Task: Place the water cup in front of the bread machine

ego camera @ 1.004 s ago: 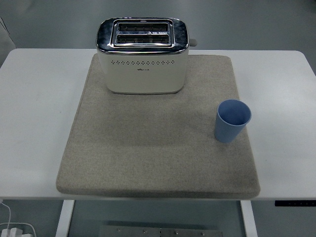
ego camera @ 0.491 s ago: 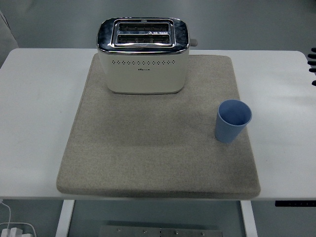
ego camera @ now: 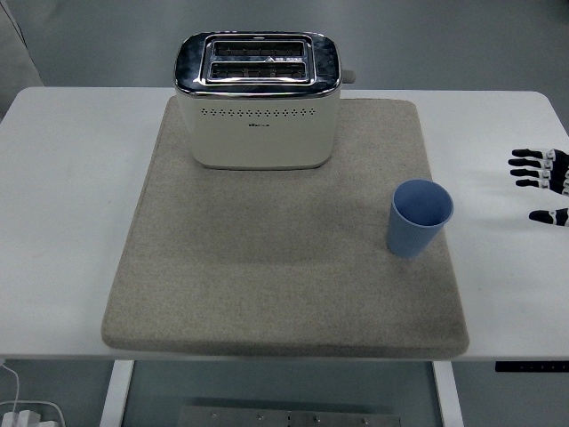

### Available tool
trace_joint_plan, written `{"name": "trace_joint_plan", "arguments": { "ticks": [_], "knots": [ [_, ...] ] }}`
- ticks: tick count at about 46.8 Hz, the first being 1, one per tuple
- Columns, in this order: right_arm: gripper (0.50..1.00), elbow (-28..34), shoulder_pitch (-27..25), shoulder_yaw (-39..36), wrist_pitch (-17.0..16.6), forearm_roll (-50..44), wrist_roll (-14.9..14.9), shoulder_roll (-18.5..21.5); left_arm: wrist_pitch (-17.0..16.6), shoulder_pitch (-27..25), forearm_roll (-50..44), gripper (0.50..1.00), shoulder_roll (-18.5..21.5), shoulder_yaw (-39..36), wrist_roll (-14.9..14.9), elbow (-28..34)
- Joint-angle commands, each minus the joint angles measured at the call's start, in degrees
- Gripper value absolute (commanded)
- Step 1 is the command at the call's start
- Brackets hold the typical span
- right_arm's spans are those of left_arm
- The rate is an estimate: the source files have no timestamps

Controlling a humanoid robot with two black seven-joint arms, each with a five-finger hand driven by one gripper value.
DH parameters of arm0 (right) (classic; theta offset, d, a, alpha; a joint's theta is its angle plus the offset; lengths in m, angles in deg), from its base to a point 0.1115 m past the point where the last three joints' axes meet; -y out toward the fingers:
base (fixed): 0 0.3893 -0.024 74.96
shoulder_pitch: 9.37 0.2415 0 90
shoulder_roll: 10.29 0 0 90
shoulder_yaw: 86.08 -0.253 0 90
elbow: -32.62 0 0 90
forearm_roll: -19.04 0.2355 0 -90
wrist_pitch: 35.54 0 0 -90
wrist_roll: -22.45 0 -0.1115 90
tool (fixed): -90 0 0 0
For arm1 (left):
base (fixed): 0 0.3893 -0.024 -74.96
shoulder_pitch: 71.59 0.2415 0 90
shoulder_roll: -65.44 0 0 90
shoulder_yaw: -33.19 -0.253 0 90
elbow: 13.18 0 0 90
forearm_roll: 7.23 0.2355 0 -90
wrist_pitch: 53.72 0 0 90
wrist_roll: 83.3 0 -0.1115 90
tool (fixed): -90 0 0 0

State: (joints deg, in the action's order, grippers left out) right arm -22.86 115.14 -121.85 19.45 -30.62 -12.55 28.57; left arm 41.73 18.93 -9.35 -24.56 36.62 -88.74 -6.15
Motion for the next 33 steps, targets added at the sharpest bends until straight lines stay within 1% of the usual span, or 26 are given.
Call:
{"name": "trace_joint_plan", "arguments": {
  "ticks": [1,15,25,29,33],
  "knots": [
    [0.930,-0.9,-0.7,0.0,0.0,0.1,0.0,1.2,0.0,0.0,0.0,1.000,0.0,0.0,0.0,0.0],
    [0.930,-1.4,-2.0,0.0,0.0,0.2,0.0,8.5,0.0,0.0,0.0,1.000,0.0,0.0,0.0,0.0],
    [0.928,-1.3,-1.9,0.4,0.0,0.2,0.0,11.5,0.0,0.0,0.0,1.000,0.0,0.0,0.0,0.0],
    [0.930,-1.3,-1.9,0.6,2.0,0.2,0.0,12.7,0.0,0.0,0.0,1.000,0.0,0.0,0.0,0.0],
    [0.928,-1.2,-1.8,0.8,3.0,0.1,0.0,13.5,0.0,0.0,0.0,1.000,0.0,0.0,0.0,0.0]
  ]
}}
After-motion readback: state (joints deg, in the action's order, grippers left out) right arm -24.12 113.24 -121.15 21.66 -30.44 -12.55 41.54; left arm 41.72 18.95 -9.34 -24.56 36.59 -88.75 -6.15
